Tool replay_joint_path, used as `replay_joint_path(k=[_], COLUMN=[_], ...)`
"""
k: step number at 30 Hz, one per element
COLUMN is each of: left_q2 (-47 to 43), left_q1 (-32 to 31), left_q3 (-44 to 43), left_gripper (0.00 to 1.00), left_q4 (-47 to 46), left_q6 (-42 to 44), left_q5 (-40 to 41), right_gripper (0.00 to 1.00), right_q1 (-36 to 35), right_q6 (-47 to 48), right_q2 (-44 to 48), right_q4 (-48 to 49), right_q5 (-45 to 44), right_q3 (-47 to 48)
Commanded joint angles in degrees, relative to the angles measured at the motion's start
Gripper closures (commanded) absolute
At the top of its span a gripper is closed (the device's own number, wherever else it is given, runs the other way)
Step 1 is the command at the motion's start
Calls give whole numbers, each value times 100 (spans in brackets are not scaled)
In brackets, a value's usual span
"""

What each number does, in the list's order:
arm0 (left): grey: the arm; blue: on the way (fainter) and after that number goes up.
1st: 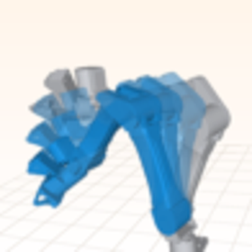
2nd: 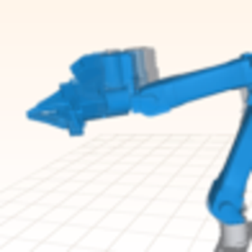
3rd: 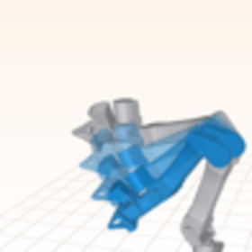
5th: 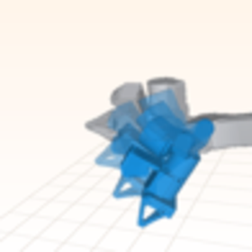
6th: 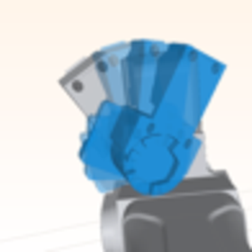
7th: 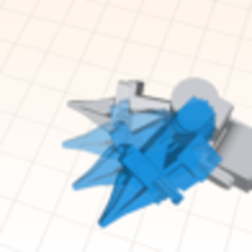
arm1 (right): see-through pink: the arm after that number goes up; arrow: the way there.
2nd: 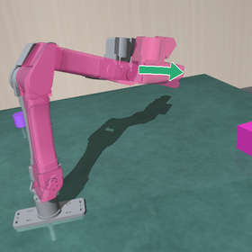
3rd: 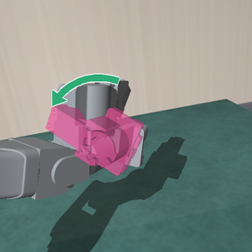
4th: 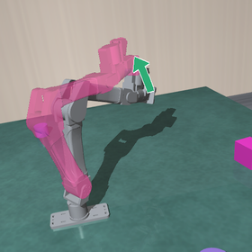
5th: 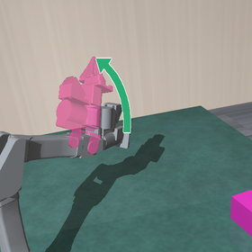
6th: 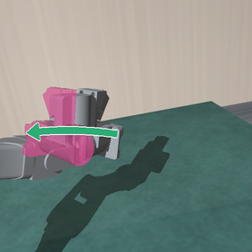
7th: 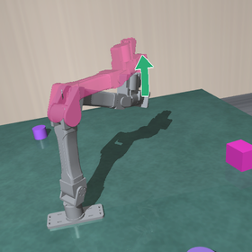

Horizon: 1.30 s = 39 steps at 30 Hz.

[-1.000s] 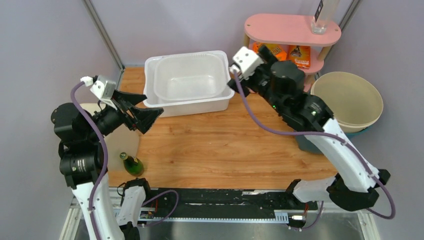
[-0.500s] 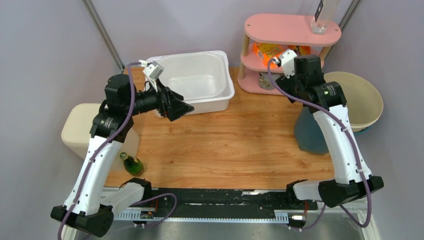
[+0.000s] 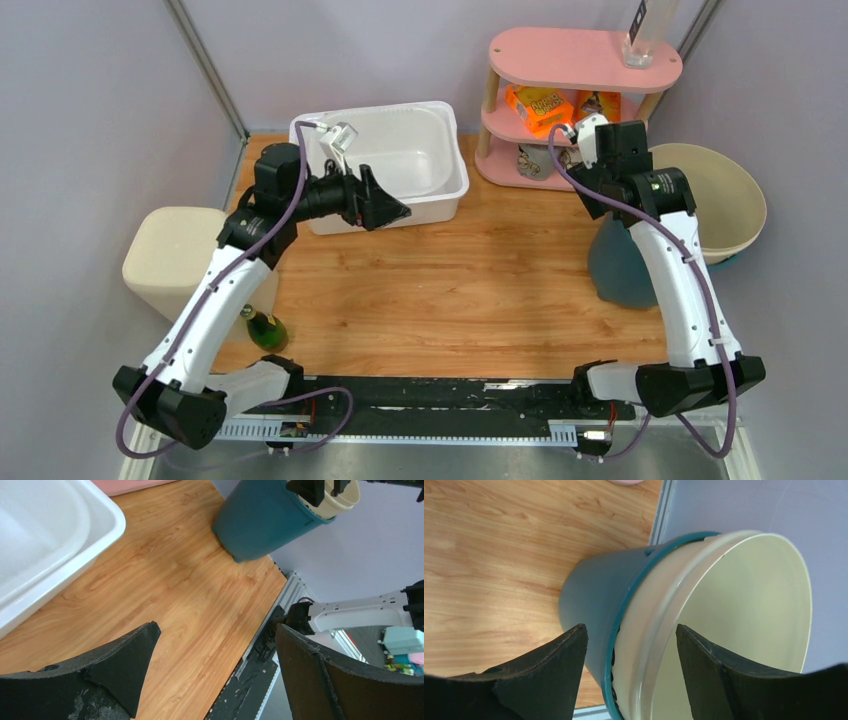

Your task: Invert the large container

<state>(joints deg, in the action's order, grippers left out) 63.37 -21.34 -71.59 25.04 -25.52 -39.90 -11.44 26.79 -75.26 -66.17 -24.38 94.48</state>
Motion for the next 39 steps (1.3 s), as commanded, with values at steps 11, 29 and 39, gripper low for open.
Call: replay_joint_path(k=[11,29,39], left_q2=[1371,2899,4092], left_q1=[-739,-1987,-2425], left_q3=[-626,-1327,-2448], left_gripper=[4,0,0], left_q4=[-531,-2343,-3365], left_q6=[-333,-1866,-2815], left_q5=[134,-598,-454], right_gripper=[71,100,100], right_q1=[308,291,172], right_q6=[-383,-429,-561], right_q2=[220,596,647], right_q4=[-407,-1239,-1035], right_q5=[447,2965,3552], right_q3=[227,1589,1354])
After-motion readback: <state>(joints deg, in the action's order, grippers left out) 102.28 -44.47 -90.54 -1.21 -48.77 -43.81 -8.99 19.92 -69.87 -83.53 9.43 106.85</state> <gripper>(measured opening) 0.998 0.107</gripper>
